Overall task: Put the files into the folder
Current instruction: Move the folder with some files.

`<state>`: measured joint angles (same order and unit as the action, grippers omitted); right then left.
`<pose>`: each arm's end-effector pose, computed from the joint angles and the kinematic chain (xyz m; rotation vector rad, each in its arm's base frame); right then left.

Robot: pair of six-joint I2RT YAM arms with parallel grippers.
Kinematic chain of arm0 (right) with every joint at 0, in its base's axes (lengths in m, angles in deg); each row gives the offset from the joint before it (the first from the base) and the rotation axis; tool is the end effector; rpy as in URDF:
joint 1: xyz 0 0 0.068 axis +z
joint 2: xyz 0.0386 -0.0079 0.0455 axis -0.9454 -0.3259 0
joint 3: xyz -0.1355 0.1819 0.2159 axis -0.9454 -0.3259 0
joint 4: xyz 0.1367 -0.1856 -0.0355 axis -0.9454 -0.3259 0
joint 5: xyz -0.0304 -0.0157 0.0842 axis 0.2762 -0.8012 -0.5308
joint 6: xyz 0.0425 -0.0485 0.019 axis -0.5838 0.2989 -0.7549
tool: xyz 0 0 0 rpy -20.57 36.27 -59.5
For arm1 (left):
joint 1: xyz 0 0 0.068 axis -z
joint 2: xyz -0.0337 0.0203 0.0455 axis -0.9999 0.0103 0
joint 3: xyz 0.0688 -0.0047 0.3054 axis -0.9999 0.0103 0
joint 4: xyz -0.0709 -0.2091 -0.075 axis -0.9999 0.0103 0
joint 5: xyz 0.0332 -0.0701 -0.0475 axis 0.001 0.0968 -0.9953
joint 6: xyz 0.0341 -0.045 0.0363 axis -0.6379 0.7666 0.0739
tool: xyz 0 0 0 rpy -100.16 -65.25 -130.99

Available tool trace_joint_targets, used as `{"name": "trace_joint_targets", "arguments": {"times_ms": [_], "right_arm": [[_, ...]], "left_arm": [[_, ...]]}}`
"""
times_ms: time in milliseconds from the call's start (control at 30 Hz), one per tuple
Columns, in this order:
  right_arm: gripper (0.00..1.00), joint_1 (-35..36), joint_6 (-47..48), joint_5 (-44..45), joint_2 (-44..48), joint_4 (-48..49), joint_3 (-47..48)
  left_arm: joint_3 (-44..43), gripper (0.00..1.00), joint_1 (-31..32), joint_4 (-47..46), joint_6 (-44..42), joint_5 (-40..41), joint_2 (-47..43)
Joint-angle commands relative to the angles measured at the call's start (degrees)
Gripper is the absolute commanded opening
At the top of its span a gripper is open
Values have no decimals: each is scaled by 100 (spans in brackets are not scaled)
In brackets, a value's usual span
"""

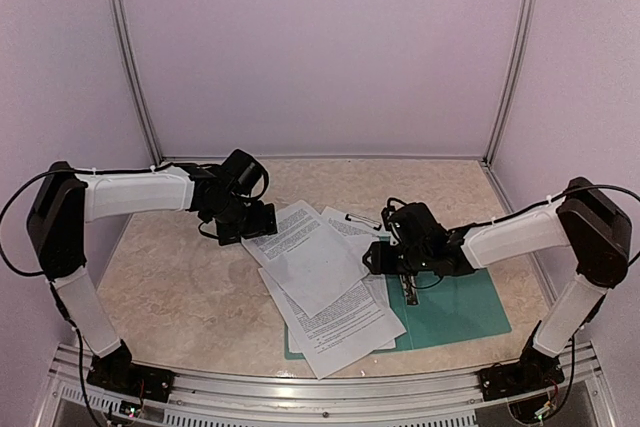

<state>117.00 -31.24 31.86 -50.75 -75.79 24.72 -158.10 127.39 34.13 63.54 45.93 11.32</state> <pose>0.2286 0.2303 0.2007 -0.0497 2.4290 0.6422 0.2813 -0.2130 0.2494 -0.1447 2.6800 -0.3347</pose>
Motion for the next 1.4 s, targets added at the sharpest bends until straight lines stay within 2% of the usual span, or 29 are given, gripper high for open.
{"name": "trace_joint_targets", "arguments": {"times_ms": [0, 267, 433, 767, 1033, 1367], "right_arm": [[48, -78, -37, -35, -157, 148, 118], [43, -102, -21, -141, -421, 252, 203], [35, -111, -8, -142, -389, 309, 181], [0, -115, 37, -198, -248, 408, 126], [0, -33, -258, -448, 444, 370, -319], [0, 829, -1181, 78, 2031, -497, -1190]], "left_arm": [[74, 90, 26, 136, -95, 139, -194], [73, 90, 26, 186, -122, 205, -266], [110, 90, 26, 178, -119, 217, -292], [121, 90, 26, 196, -116, 230, -257], [93, 90, 26, 257, -149, 284, -354], [27, 90, 102, 278, -161, 325, -441]]}}
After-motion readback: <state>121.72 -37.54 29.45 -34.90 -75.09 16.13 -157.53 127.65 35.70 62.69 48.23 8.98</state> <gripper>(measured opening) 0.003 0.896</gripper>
